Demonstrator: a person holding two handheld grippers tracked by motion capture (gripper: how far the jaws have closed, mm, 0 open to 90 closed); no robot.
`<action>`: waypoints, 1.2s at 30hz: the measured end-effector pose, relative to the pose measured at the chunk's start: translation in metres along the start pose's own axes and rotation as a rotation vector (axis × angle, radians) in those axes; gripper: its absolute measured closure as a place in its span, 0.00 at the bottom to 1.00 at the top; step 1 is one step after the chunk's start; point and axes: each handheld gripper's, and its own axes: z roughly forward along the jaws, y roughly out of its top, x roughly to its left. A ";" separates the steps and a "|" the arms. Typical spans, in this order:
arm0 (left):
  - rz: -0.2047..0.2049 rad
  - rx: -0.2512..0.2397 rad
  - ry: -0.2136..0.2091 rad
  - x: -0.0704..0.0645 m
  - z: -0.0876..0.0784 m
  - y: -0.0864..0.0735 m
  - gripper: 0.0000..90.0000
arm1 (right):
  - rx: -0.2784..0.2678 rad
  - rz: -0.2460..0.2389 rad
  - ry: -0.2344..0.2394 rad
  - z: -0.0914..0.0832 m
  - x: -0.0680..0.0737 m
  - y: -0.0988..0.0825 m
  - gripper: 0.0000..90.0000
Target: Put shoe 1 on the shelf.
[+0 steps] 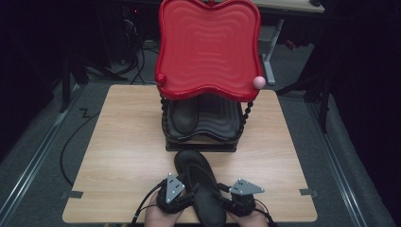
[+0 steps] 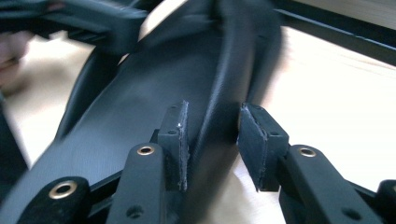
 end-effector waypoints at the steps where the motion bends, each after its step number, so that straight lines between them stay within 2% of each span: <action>1: 0.007 0.006 0.004 0.001 0.000 -0.001 0.44 | 0.005 -0.016 0.006 -0.001 0.004 -0.001 0.68; 2: 0.009 0.011 0.007 0.002 0.000 -0.001 0.45 | 0.008 -0.019 0.015 -0.002 0.007 -0.001 0.68; 4: -0.015 0.013 -0.004 0.004 0.000 -0.002 0.48 | -0.006 -0.018 0.016 -0.004 0.009 0.000 0.68; 8: -0.046 0.018 -0.013 0.004 -0.002 -0.005 0.49 | -0.026 0.039 0.020 0.001 0.002 0.006 0.64; 10: -0.071 0.023 -0.033 0.004 -0.005 -0.007 0.49 | -0.022 0.051 0.024 0.005 0.000 0.007 0.63; 12: -0.079 0.024 -0.044 0.003 -0.006 -0.009 0.49 | -0.022 0.063 0.030 0.009 -0.001 0.008 0.62; 15: -0.082 0.025 -0.038 0.002 -0.005 -0.009 0.49 | -0.025 0.058 0.026 0.012 -0.002 0.009 0.62; 20: -0.046 0.025 -0.022 -0.003 -0.001 -0.009 0.47 | -0.009 0.079 0.024 0.018 -0.004 0.010 0.55; 23: -0.047 0.021 -0.026 -0.004 0.000 -0.008 0.49 | -0.012 0.060 0.017 0.017 -0.004 0.009 0.60; 26: -0.042 0.017 -0.025 -0.005 -0.001 -0.007 0.52 | -0.015 0.023 -0.018 0.014 0.002 0.010 0.66; 27: -0.032 0.017 -0.021 -0.006 -0.001 -0.007 0.57 | -0.017 0.013 -0.034 0.013 0.004 0.010 0.67; 31: -0.039 0.014 -0.041 -0.008 -0.002 -0.005 0.58 | -0.020 0.023 -0.031 0.010 0.003 0.008 0.69; 36: -0.013 -0.012 -0.063 -0.013 -0.004 0.000 0.58 | -0.024 0.032 -0.046 0.000 0.006 0.005 0.69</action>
